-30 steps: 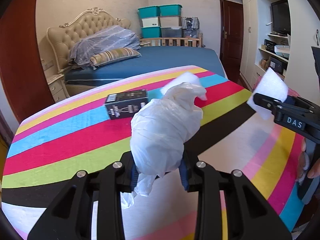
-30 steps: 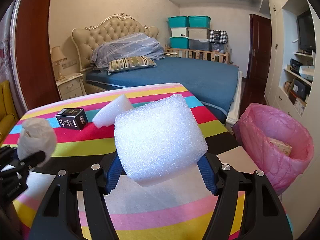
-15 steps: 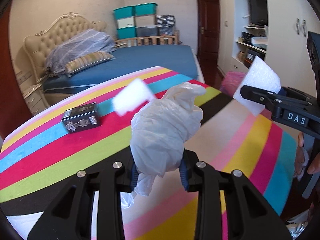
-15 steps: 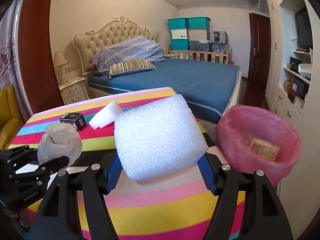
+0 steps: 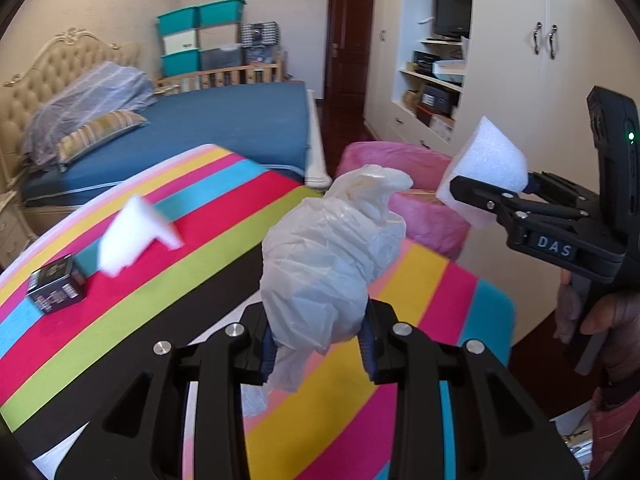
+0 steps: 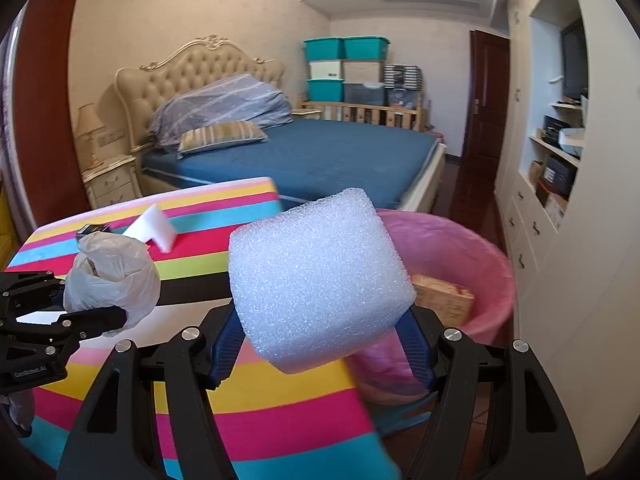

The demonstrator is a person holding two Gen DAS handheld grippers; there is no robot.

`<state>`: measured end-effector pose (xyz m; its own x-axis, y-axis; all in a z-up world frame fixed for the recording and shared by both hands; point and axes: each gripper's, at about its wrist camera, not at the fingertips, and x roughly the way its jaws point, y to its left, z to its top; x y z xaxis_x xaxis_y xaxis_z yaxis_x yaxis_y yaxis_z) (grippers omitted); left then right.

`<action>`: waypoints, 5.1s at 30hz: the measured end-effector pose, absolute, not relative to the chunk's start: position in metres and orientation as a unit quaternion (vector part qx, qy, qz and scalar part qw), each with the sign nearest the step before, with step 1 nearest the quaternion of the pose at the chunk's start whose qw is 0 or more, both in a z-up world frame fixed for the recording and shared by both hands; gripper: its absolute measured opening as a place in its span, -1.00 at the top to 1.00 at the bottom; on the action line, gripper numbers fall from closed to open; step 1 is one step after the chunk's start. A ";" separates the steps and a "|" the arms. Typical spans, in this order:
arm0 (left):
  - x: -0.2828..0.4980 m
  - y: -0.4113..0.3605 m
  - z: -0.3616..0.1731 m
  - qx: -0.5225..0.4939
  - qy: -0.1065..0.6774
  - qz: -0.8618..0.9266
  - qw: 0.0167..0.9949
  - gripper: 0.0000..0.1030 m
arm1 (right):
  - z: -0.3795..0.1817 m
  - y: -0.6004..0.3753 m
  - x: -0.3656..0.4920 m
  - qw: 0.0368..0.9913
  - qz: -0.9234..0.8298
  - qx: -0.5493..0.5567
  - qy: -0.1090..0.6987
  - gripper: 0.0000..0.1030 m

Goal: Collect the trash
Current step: 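Carry the foam block and plastic bag over the pink wastebasket with both grippers, then open both grippers to drop the foam block and bag into the wastebasket, then move both grippers back over the table, then grasp the small white foam block with the right gripper while the left grasps the black box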

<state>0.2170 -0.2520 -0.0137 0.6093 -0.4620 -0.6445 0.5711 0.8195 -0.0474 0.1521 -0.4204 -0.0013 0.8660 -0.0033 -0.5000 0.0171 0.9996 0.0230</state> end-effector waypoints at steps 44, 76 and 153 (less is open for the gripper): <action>0.360 -0.392 0.016 -0.071 0.360 -0.310 0.877 -0.77 | 0.015 -0.572 0.228 0.962 -0.064 0.083 0.252 -0.68; 0.268 -0.077 -0.040 0.156 0.318 -0.047 0.934 -0.91 | -0.038 -0.279 0.268 0.935 0.106 -0.034 0.337 -0.69; 0.281 -0.039 -0.042 -0.005 0.366 -0.041 0.929 -0.59 | -0.045 -0.214 0.231 0.934 0.130 -0.018 0.332 -0.46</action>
